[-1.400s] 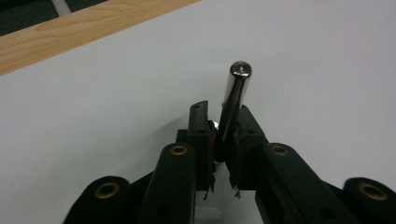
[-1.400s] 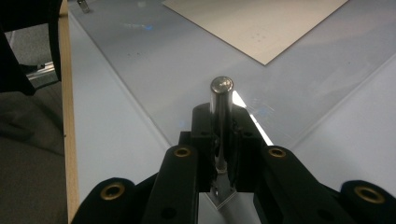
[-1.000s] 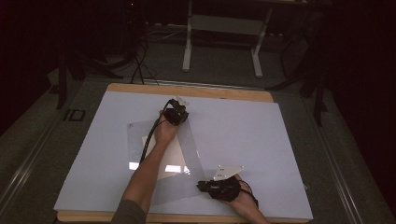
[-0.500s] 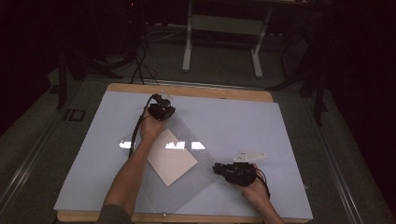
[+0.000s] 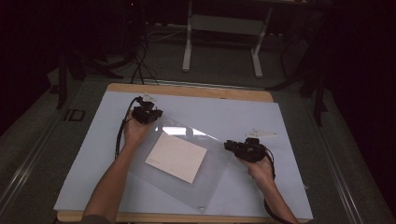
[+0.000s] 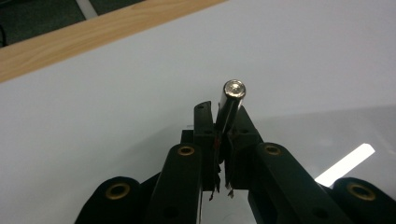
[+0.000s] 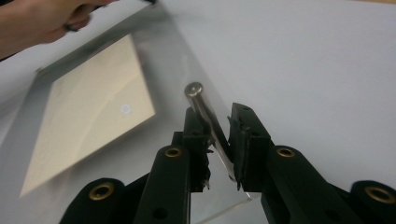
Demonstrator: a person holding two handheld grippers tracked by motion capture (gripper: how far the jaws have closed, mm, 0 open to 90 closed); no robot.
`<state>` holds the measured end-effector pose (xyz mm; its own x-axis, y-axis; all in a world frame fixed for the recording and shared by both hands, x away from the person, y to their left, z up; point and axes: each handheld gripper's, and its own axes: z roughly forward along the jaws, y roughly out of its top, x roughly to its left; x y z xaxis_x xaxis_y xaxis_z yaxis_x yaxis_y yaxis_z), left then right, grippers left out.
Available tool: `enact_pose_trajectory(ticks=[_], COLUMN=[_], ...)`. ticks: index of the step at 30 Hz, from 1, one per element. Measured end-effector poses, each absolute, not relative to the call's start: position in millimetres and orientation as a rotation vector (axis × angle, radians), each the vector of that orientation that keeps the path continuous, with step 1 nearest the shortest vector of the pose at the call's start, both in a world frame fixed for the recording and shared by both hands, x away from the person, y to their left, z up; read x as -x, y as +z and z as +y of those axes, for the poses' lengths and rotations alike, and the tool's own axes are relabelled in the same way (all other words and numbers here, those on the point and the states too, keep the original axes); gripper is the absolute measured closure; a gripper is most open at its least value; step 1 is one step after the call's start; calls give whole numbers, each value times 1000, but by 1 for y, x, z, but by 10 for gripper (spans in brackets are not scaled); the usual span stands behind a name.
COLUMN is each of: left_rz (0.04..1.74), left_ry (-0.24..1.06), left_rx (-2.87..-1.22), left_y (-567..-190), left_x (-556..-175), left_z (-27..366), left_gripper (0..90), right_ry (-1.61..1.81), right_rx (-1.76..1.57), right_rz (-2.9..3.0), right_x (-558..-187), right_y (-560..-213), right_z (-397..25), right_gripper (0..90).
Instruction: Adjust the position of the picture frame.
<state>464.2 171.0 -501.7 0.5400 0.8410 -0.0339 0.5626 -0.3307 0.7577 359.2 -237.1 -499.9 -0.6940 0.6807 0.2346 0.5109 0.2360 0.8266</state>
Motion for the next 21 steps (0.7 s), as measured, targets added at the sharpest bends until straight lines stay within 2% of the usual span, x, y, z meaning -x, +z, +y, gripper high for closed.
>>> enact_pose_trajectory(ticks=[13, 21], left_rz=[1171, 1212], left_ry=[486, 446], left_rx=[-2050, -2037], left_y=[-504, -521], left_x=[-451, -441], left_z=[184, 185], left_gripper=[854, 853], right_ry=[1354, 1269], right_rx=[-1250, -1312], right_rz=[2304, 2311], right_x=[-435, -458], right_y=[-506, -516], right_z=[-237, -232], right_gripper=[782, 800])
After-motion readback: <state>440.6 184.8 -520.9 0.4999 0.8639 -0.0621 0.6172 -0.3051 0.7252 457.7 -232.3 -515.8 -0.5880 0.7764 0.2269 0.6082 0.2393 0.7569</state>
